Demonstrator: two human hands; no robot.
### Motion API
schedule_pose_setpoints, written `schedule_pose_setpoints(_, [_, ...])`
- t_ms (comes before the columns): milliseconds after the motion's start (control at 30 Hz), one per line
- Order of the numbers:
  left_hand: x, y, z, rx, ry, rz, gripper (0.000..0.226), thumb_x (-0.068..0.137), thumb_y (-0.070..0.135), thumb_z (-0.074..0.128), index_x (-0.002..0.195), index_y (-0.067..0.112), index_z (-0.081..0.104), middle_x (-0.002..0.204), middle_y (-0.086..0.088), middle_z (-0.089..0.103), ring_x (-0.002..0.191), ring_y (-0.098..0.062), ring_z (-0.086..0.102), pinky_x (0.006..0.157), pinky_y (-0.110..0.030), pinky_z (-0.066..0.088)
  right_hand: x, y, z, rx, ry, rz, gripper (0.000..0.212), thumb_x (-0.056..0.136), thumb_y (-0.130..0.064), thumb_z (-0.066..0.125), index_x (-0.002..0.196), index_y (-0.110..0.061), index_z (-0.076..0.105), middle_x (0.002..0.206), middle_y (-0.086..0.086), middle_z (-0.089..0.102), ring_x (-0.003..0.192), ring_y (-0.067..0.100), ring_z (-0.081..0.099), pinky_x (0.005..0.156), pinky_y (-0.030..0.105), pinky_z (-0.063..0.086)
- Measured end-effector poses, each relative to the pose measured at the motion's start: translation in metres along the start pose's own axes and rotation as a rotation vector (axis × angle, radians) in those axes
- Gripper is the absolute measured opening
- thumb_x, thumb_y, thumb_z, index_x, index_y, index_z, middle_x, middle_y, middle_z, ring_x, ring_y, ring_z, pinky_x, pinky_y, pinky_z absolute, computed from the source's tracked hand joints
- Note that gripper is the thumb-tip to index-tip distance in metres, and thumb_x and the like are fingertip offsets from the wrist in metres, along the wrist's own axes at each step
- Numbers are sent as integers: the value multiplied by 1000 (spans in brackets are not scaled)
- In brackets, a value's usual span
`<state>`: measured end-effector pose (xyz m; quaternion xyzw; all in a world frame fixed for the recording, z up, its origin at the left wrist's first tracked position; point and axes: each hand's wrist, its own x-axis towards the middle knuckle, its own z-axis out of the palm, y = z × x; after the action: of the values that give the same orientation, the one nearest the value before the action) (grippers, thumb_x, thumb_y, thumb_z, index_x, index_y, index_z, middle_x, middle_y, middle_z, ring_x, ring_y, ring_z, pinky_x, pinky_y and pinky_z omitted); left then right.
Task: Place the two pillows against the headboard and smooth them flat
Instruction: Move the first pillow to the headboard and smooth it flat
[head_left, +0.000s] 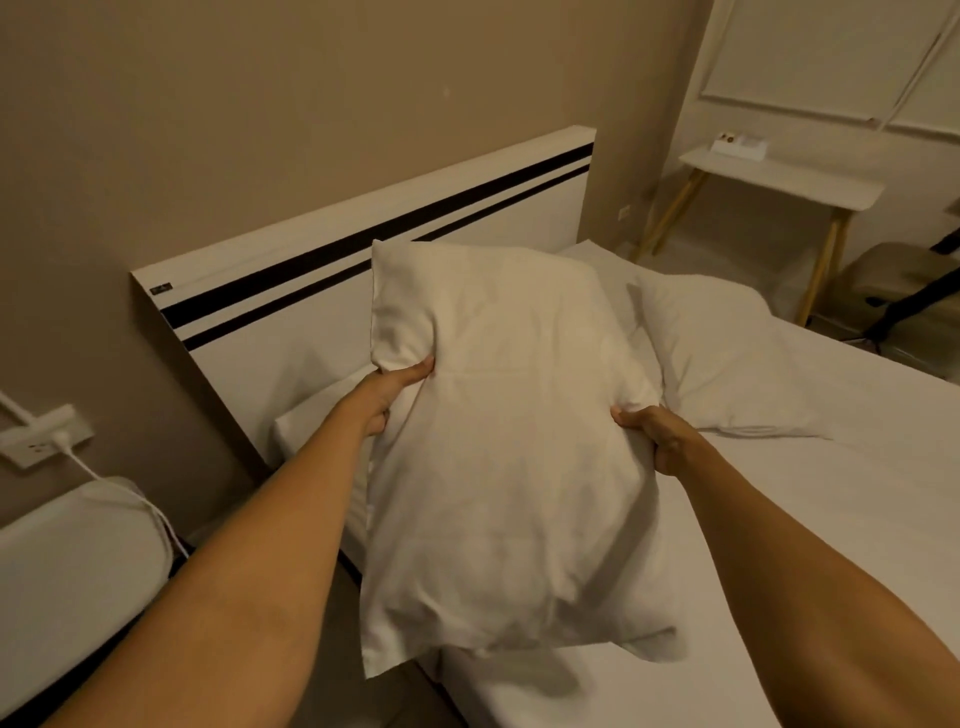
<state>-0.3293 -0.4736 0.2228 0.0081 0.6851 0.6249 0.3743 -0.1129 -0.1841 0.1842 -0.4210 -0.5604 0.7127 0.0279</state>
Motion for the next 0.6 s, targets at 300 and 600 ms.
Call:
schedule_pose_setpoints(300, [79,23,-71,-24,20,-4,81,73,46,78,141,15,49,128,-11,65,111,-27,63,94,-40,51,82,-27,80,-10,-16,12,33,83,-11,71,114,-14,59,96,7,72,86,25,67,67,33,51])
schedule_pose_setpoints(600, [159,48,-125,4,63,-42,87,75,46,78,147,15,41,139,-8,57,129,-28,52,114,-47,36,146,-44,143,14,-49,105,13,86,-10,68,97,-14,64,77,4,78,80,24,70,63,33,53])
